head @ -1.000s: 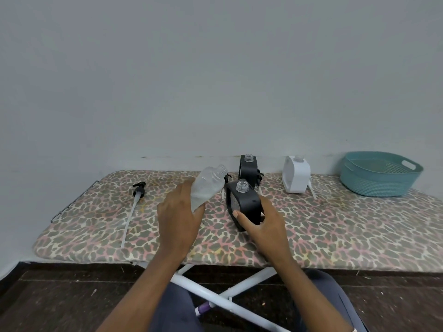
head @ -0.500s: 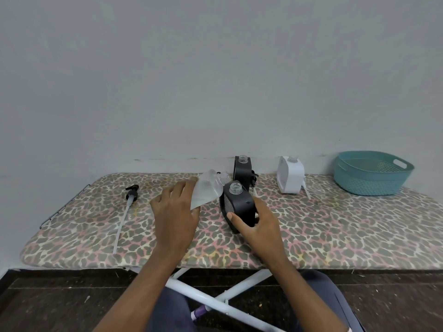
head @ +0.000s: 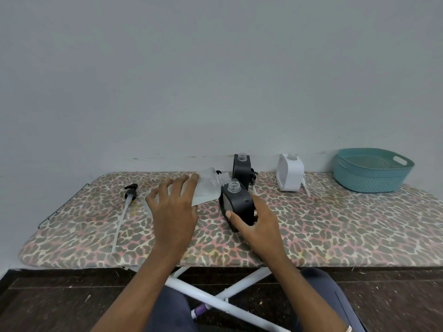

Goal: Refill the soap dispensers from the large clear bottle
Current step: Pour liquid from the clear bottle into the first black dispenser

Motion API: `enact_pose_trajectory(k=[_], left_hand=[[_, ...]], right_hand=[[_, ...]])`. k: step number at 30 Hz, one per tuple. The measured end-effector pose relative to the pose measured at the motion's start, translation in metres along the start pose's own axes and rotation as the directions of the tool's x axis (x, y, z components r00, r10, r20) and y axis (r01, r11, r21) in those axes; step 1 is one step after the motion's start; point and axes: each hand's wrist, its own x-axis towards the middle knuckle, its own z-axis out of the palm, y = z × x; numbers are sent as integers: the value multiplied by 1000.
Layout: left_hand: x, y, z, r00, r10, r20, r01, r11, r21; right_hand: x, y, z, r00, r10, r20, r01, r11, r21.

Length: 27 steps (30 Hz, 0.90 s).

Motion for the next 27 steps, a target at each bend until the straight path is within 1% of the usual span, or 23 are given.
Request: enact_pose_trajectory(k=[11,27], left_hand=[[-1,0,-1,999,0,35,-2,997,72],[0,1,-6,999,26,29,-30,991,132]], right_hand=[[0,0,0,1000,-27,0,27,999,-29],[-1,-3,-1,1000,-17,13,17,1000,-22]])
